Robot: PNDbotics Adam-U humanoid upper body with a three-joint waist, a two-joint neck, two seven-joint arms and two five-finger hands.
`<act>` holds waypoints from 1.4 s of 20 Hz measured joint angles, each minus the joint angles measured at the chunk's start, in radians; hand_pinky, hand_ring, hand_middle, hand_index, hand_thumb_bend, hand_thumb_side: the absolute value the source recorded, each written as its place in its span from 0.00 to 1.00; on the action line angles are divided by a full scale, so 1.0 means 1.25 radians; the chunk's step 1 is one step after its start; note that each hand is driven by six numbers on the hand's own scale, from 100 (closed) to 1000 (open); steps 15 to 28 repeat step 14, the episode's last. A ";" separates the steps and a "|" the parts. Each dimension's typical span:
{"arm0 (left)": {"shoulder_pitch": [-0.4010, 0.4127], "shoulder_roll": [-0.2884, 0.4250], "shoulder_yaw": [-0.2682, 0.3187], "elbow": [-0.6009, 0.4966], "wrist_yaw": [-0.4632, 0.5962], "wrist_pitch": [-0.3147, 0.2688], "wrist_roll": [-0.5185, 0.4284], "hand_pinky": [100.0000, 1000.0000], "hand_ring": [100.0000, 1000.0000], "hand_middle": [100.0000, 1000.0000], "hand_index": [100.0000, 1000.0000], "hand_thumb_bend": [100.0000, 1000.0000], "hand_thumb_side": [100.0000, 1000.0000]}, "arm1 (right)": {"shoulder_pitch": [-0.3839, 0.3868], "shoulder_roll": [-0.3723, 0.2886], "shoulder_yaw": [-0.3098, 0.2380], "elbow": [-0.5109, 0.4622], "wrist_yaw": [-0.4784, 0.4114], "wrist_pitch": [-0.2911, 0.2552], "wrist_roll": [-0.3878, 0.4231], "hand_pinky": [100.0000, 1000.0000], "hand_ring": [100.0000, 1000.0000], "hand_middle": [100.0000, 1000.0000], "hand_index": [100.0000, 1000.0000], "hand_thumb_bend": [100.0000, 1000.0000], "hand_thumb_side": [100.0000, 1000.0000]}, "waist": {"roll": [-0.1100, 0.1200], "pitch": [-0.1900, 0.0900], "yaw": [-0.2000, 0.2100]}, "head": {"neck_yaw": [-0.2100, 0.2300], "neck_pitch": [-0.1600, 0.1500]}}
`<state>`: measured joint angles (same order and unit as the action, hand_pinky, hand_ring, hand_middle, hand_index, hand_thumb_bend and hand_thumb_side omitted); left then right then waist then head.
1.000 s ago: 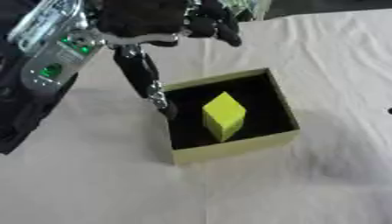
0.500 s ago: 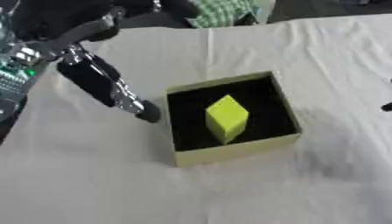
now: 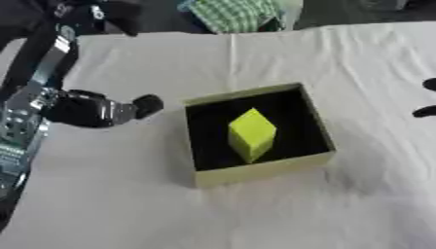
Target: Pick up objects on the table and place them in the box.
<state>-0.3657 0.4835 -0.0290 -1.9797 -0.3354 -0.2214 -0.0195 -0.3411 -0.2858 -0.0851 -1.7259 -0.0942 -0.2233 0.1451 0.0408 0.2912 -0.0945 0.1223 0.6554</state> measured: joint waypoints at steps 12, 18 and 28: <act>0.089 -0.085 0.032 0.000 0.173 0.069 -0.043 0.85 0.53 0.52 0.78 0.49 0.58 | 0.014 0.008 0.014 0.000 -0.005 0.003 0.010 0.53 0.84 0.70 0.85 0.00 0.70 | -0.016 -0.036 0.003 | -0.005 0.060; 0.093 -0.092 0.032 0.000 0.179 0.078 -0.043 0.84 0.52 0.51 0.77 0.49 0.58 | 0.014 0.008 0.015 0.000 -0.005 0.003 0.010 0.53 0.84 0.70 0.85 0.00 0.70 | -0.016 -0.036 0.005 | -0.005 0.063; 0.093 -0.092 0.032 0.000 0.179 0.078 -0.043 0.84 0.52 0.51 0.77 0.49 0.58 | 0.014 0.008 0.015 0.000 -0.005 0.003 0.010 0.53 0.84 0.70 0.85 0.00 0.70 | -0.016 -0.036 0.005 | -0.005 0.063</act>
